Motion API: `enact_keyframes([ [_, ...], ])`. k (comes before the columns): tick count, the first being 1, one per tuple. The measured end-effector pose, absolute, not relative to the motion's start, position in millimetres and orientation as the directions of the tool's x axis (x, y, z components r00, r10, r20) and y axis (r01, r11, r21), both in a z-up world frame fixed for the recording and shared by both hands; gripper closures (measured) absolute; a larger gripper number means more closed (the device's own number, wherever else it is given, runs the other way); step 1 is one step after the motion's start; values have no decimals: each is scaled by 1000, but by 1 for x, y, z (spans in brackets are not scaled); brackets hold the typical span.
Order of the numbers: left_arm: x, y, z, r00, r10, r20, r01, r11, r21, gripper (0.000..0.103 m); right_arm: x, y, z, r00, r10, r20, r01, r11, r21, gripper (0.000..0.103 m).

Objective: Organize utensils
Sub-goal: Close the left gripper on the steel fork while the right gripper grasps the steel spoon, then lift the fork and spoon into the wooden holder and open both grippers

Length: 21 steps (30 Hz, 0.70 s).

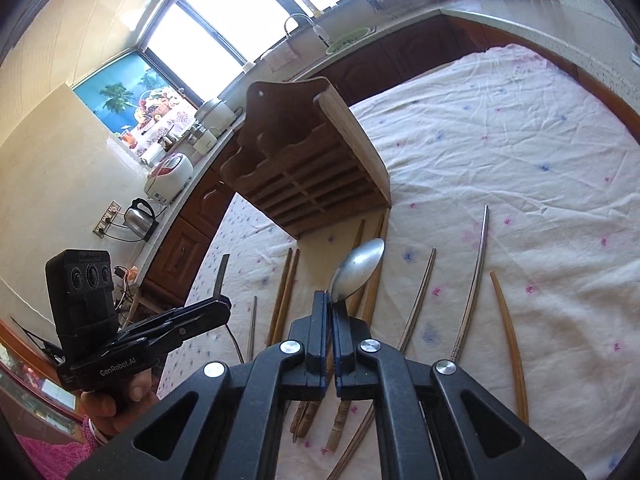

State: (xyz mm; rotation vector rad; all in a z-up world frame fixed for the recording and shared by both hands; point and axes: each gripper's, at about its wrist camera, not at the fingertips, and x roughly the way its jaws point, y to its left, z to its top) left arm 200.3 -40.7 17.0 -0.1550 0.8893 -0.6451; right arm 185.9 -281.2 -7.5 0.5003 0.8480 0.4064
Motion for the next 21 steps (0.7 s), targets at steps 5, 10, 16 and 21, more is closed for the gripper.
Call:
enact_keyframes([
  [5,183,-27,37,501,-599,-625,450,797,-403,83,169,-284,16,640,509,-575,-169,824,540,101],
  [10,175,-19,52,543,-597,-590,448,800,-398,100,164,-286,40,680,499,-537,-198,831,521,101],
  [16,179,-13,63,574,-588,-570,441,809,-390,100,171,-285,59,712,483,-509,-211,839,501,101],
  [21,188,-9,84,607,-593,-529,451,805,-385,101,181,-285,73,736,472,-485,-220,844,489,101],
])
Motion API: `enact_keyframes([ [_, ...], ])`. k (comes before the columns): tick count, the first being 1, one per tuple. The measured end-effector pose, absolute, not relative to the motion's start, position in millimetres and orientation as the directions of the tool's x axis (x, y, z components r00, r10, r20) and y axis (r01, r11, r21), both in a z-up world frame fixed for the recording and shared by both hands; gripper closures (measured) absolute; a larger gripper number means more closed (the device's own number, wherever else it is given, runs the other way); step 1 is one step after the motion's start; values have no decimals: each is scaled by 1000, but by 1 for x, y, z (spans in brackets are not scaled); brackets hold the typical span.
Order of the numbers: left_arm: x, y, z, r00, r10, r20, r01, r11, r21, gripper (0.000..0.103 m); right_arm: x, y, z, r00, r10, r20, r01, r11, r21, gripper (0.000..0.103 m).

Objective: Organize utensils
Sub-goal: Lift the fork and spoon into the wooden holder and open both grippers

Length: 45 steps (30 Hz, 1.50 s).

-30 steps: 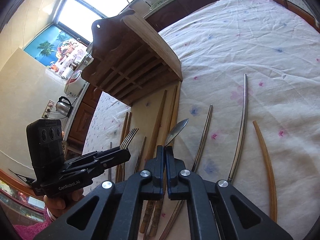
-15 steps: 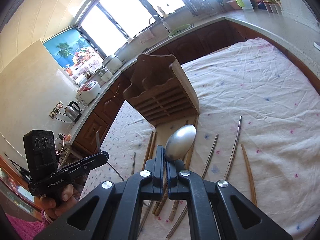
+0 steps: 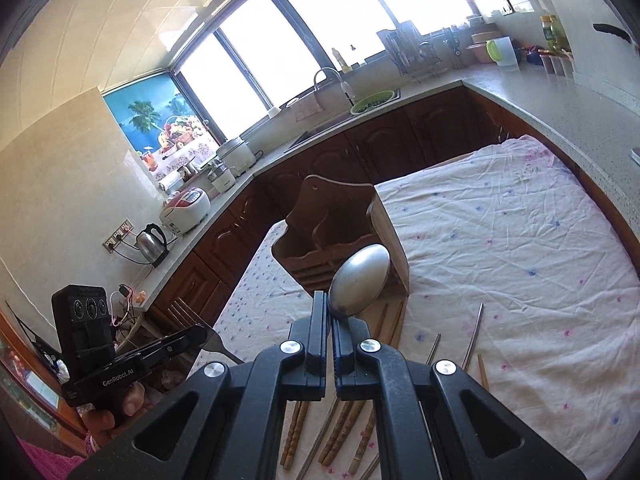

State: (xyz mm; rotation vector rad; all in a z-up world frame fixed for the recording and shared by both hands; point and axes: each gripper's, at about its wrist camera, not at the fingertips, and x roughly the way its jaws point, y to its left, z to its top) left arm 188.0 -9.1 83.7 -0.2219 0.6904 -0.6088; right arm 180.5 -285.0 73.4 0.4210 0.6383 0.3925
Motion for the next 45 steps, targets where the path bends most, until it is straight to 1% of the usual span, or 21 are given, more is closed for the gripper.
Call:
enact_keyframes([
  [4,203,-7,109,650,-584,-486,456,812,-365,101,195,-283,93,770,450,-452,-229,856,463,101],
  [9,242,-6,144,707,-565,-424,446,823,-353,101,229,-277,124,824,393,-409,-230,890,393,101],
  [13,287,-9,161,737,-550,-393,420,828,-371,101,264,-266,140,855,331,-400,-212,926,314,101],
  [15,310,-10,162,735,-562,-379,411,815,-409,101,282,-262,142,866,294,-405,-195,944,267,101],
  [19,345,-11,154,723,-590,-359,395,779,-486,101,309,-252,130,867,253,-429,-183,963,199,101],
  [23,363,-11,138,727,-589,-354,374,771,-515,101,324,-246,115,858,251,-448,-193,966,172,101],
  [25,368,-11,126,732,-578,-361,362,779,-513,101,330,-243,106,855,241,-460,-189,969,158,101],
  [28,370,-8,103,733,-551,-398,327,800,-503,101,337,-240,90,841,243,-484,-187,969,162,101],
  [34,370,8,62,724,-529,-442,268,807,-527,100,348,-226,58,802,256,-540,-209,967,148,101],
  [35,366,10,60,730,-536,-424,279,800,-531,100,349,-224,54,796,251,-551,-208,968,141,101],
  [38,360,10,58,741,-519,-426,283,817,-502,99,351,-223,43,783,243,-572,-206,970,130,101],
  [45,359,9,59,744,-512,-428,289,825,-485,99,351,-225,43,776,252,-578,-201,968,151,100],
])
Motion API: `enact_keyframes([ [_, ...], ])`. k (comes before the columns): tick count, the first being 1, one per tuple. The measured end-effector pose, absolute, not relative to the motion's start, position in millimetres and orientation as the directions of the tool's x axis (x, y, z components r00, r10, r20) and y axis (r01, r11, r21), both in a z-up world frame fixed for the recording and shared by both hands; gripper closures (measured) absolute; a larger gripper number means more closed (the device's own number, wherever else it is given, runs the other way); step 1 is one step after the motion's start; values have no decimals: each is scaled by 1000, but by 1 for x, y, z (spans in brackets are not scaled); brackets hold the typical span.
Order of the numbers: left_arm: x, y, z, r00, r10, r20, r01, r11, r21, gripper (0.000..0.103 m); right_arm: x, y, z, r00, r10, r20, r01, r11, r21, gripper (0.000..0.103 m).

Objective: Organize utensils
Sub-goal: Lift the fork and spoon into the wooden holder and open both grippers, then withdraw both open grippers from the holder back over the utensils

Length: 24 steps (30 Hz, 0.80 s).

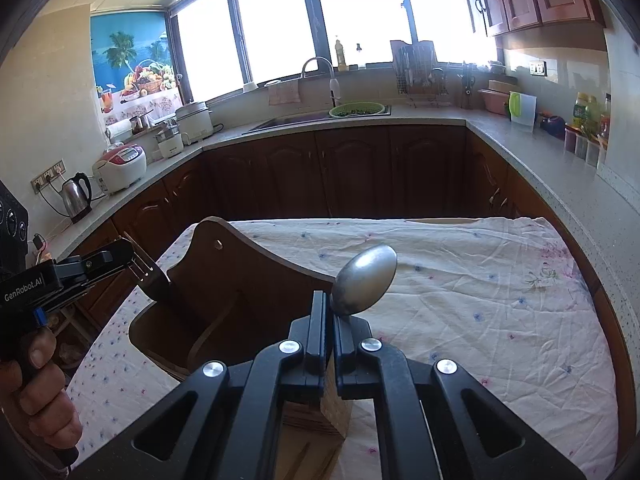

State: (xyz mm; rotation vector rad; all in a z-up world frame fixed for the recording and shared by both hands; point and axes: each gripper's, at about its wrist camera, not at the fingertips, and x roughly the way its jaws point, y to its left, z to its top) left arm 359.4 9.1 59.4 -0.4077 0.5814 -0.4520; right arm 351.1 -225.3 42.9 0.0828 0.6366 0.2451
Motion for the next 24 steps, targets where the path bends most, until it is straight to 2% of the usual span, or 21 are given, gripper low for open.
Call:
enact_keyframes([
  [2,360,8,61,747,-505,-433,284,831,-478,98,352,-226,44,774,259,-578,-200,966,165,99],
  [3,359,7,61,748,-498,-438,279,835,-474,97,352,-227,44,771,266,-578,-200,964,177,95],
  [5,360,7,62,749,-478,-459,257,848,-464,86,352,-230,45,768,272,-580,-193,962,195,95],
  [6,358,7,63,749,-475,-461,256,850,-460,84,352,-232,45,765,280,-580,-193,959,209,90],
  [7,357,9,63,751,-471,-462,254,853,-456,76,350,-234,46,765,290,-576,-194,955,223,87],
  [8,354,10,64,753,-465,-466,249,857,-452,64,347,-236,47,767,292,-571,-191,954,231,79],
  [9,349,12,65,758,-456,-467,241,861,-448,56,344,-238,49,772,286,-567,-182,955,235,69],
  [11,339,17,67,770,-428,-474,217,873,-436,28,336,-245,51,783,282,-554,-165,954,252,58],
  [14,315,25,69,791,-370,-487,184,903,-388,20,319,-257,55,793,287,-537,-145,946,290,46],
  [15,306,27,68,794,-347,-498,174,916,-361,17,312,-261,55,796,285,-534,-136,944,301,34],
  [16,297,28,67,799,-312,-515,154,933,-327,12,303,-264,55,800,284,-528,-129,942,311,27],
  [17,287,29,65,805,-270,-528,132,949,-285,11,294,-267,55,805,284,-521,-124,939,320,14],
  [18,276,30,62,810,-239,-536,123,962,-243,11,283,-270,54,813,285,-508,-124,937,327,10],
  [20,257,32,53,808,-178,-562,93,980,-176,10,261,-272,52,827,271,-493,-117,940,321,10],
  [24,218,37,34,798,-110,-593,42,991,-127,8,218,-271,44,833,259,-489,-100,940,326,10],
])
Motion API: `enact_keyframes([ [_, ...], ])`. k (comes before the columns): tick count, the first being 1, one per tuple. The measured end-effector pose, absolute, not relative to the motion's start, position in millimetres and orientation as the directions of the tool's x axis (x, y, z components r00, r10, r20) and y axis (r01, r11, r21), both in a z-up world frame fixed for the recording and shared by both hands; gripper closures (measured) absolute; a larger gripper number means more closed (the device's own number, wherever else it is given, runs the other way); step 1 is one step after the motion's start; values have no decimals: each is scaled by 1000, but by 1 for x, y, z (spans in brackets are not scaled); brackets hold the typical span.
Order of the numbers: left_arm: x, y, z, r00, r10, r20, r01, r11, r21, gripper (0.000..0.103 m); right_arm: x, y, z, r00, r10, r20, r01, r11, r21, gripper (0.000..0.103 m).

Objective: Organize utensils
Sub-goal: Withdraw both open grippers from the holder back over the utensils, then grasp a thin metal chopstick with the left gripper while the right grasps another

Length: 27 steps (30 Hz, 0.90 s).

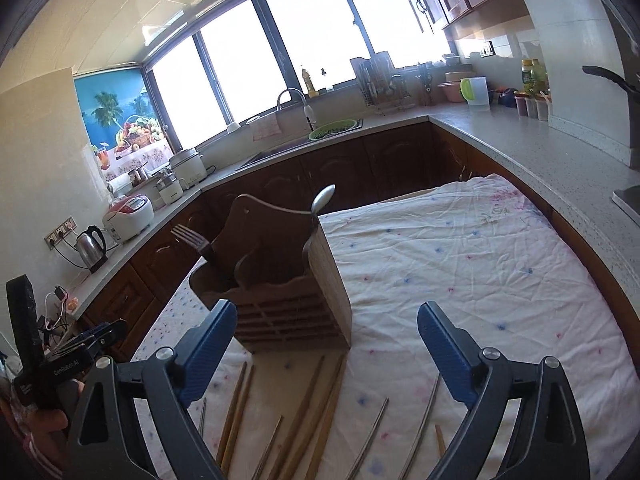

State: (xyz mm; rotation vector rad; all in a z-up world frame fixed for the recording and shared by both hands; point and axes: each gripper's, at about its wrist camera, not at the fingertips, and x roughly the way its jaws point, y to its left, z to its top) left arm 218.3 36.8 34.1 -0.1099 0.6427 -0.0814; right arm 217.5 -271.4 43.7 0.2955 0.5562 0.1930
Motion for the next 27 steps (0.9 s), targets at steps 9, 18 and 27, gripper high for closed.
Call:
enact_keyframes([
  [9,157,37,-2,747,-115,-654,58,992,-109,6,141,-262,19,829,241,-505,-67,939,337,10],
  [18,144,26,-20,681,-145,-717,73,989,-130,6,121,-249,-5,789,247,-563,-76,948,310,10],
  [27,162,18,-31,616,-192,-764,104,981,-162,17,134,-241,-10,758,255,-601,-78,949,305,39],
])
